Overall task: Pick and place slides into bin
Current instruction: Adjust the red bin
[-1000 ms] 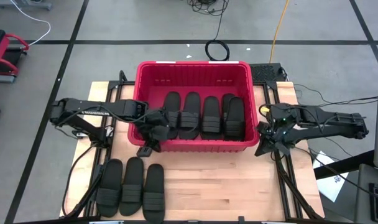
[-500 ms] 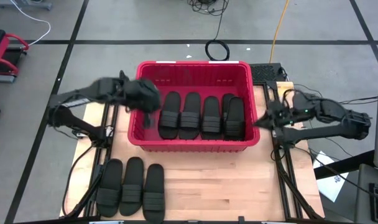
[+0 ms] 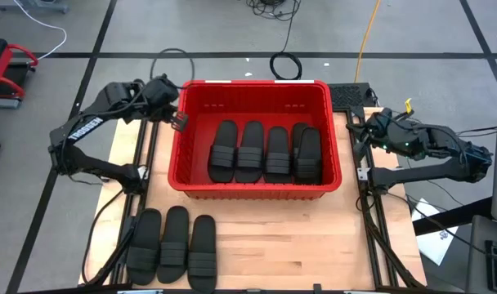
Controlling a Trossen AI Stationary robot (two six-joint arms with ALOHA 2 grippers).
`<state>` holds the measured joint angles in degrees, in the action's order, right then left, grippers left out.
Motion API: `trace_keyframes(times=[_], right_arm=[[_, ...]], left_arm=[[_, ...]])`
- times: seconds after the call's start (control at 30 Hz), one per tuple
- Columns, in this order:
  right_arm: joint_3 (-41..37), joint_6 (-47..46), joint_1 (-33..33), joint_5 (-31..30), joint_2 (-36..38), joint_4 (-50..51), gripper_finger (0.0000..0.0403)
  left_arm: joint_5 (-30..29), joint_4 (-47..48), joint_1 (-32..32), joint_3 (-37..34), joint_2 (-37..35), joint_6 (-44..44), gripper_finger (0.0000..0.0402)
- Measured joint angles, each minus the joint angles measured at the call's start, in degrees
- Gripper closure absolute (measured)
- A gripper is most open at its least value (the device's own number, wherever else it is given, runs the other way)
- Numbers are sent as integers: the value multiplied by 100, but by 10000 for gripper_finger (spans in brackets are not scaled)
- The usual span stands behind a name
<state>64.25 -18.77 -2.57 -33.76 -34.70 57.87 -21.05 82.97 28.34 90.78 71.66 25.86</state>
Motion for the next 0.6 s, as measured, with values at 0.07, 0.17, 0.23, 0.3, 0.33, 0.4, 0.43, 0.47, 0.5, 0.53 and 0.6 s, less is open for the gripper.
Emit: trace_keyframes(times=[0.07,0.17,0.23,0.3,0.33,0.4,0.43,0.47,0.5,0.53,0.6], right_arm=[[0,-235,-9,-213,2,211,403],[0,-448,-33,-528,11,576,403],[0,-505,-61,-541,9,741,403],[0,-517,-83,-539,9,809,403],[0,-517,-85,-536,11,811,403],[0,-513,-85,-535,9,811,403],[0,-491,-85,-535,9,810,403],[0,-461,-85,-533,9,810,403],[0,-445,-85,-536,9,813,403],[0,-428,-85,-539,11,817,403],[0,-415,-85,-539,11,819,403]], left_arm=[[161,182,154,0,-4,45,387],[458,261,306,0,-1,58,387],[613,272,386,0,-2,65,387],[730,299,461,0,-4,84,387],[770,340,489,0,-2,86,387],[787,463,548,-9,6,90,387],[794,506,573,-46,7,116,387],[804,544,606,-110,7,156,387],[822,582,651,-194,7,179,387],[892,589,709,-291,1,180,387],[1062,575,805,-492,-5,116,387]])
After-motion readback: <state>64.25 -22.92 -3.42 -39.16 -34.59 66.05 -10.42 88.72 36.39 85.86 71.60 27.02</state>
